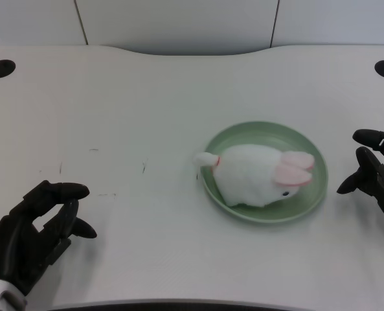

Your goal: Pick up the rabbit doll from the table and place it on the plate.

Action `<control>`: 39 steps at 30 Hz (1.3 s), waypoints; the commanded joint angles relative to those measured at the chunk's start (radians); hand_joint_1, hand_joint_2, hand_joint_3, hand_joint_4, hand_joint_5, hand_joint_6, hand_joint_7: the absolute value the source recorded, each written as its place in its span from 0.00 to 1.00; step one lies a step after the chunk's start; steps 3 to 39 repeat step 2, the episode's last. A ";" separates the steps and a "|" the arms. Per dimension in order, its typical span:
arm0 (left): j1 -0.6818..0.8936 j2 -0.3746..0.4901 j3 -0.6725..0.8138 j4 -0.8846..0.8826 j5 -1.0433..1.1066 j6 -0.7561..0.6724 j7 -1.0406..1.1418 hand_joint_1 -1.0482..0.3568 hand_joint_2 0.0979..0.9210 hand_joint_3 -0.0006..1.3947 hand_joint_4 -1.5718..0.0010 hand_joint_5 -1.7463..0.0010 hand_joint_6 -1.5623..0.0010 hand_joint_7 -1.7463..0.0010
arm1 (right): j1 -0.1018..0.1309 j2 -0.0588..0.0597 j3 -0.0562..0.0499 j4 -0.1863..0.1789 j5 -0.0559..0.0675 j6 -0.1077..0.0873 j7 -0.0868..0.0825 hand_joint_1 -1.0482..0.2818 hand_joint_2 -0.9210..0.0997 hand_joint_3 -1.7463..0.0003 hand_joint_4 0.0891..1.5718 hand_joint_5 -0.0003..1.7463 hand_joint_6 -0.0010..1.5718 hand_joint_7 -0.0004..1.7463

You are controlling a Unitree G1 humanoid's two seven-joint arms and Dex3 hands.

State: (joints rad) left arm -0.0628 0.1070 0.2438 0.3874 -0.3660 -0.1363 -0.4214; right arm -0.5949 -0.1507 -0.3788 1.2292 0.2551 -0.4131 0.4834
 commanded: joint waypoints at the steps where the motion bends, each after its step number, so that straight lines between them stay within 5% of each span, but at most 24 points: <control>1: 0.007 0.007 0.007 -0.004 -0.006 0.005 -0.003 0.36 1.00 0.30 0.67 0.06 0.69 0.33 | -0.005 -0.009 -0.007 0.008 0.009 0.001 0.003 0.42 0.00 0.85 0.53 0.80 0.49 0.65; 39: 0.007 0.007 0.007 -0.005 -0.005 0.006 -0.002 0.36 1.00 0.30 0.67 0.06 0.69 0.33 | -0.005 -0.009 -0.007 0.008 0.008 0.001 0.002 0.43 0.00 0.85 0.53 0.80 0.49 0.65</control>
